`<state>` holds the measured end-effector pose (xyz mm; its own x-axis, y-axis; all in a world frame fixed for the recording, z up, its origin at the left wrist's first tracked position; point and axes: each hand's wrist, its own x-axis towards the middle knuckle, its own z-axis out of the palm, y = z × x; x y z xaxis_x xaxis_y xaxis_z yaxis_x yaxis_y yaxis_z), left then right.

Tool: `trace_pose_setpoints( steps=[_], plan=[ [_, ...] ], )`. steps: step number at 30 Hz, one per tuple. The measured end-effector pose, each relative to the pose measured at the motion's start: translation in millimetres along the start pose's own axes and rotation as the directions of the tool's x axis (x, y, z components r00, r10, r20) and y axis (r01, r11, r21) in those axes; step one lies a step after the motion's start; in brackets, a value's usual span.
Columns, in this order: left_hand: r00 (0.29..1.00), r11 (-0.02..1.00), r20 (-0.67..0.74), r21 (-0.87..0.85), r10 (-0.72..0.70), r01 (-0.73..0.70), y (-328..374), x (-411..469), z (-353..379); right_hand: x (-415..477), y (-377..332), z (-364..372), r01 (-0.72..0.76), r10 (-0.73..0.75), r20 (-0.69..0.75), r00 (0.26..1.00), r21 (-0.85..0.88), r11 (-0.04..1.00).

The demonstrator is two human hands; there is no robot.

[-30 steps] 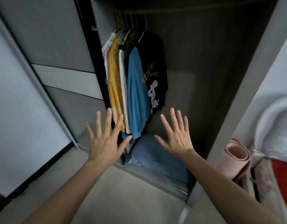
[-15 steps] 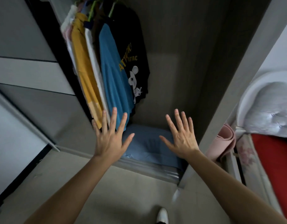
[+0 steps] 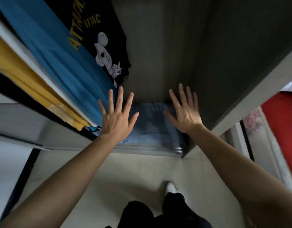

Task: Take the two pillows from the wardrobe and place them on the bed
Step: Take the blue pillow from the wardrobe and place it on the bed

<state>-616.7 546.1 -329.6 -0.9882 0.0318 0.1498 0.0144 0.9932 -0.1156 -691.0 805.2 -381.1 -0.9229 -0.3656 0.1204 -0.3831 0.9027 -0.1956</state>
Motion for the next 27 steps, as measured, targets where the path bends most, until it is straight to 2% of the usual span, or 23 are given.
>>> trace_pose_setpoints(
  steps=[4,6,9,15,17,20,22,25,27],
  plan=[
    [0.998,0.999,0.060,-0.001,0.034,-0.034,-38.1,19.8,33.3,24.7,-16.5,27.6,-0.024,0.025,0.035,0.999,-0.023,0.999],
    [0.986,0.996,0.143,-0.018,0.092,-0.090,-66.1,42.4,69.1,41.1,-28.5,60.6,-0.100,0.102,0.051,0.994,-0.029,0.995],
    [0.985,0.995,0.144,-0.046,0.094,-0.088,-75.2,41.0,92.6,39.7,-36.9,74.9,-0.073,0.078,0.082,0.994,-0.052,0.996],
    [0.911,0.965,0.328,-0.160,0.249,-0.207,-93.7,54.1,212.0,25.0,-56.8,185.7,-0.207,0.221,0.227,0.948,-0.084,0.975],
    [0.894,0.951,0.341,-0.200,0.292,-0.234,-93.1,50.3,253.1,23.6,-60.5,224.2,-0.227,0.241,0.268,0.933,-0.079,0.971],
    [0.884,0.948,0.364,-0.234,0.292,-0.217,-87.0,45.4,326.6,21.7,-59.1,294.5,-0.277,0.286,0.321,0.903,-0.073,0.958],
    [0.891,0.953,0.363,-0.230,0.274,-0.199,-81.5,38.7,381.5,17.4,-56.2,348.1,-0.258,0.268,0.325,0.907,-0.074,0.963],
    [0.885,0.970,0.424,-0.219,0.195,-0.109,-73.1,23.3,459.2,6.0,-53.5,426.1,-0.249,0.253,0.349,0.902,-0.059,0.967],
    [0.869,0.976,0.484,-0.220,0.107,0.002,-68.1,7.9,510.2,-4.2,-51.5,476.2,-0.271,0.264,0.364,0.893,-0.031,0.962]
  ],
)
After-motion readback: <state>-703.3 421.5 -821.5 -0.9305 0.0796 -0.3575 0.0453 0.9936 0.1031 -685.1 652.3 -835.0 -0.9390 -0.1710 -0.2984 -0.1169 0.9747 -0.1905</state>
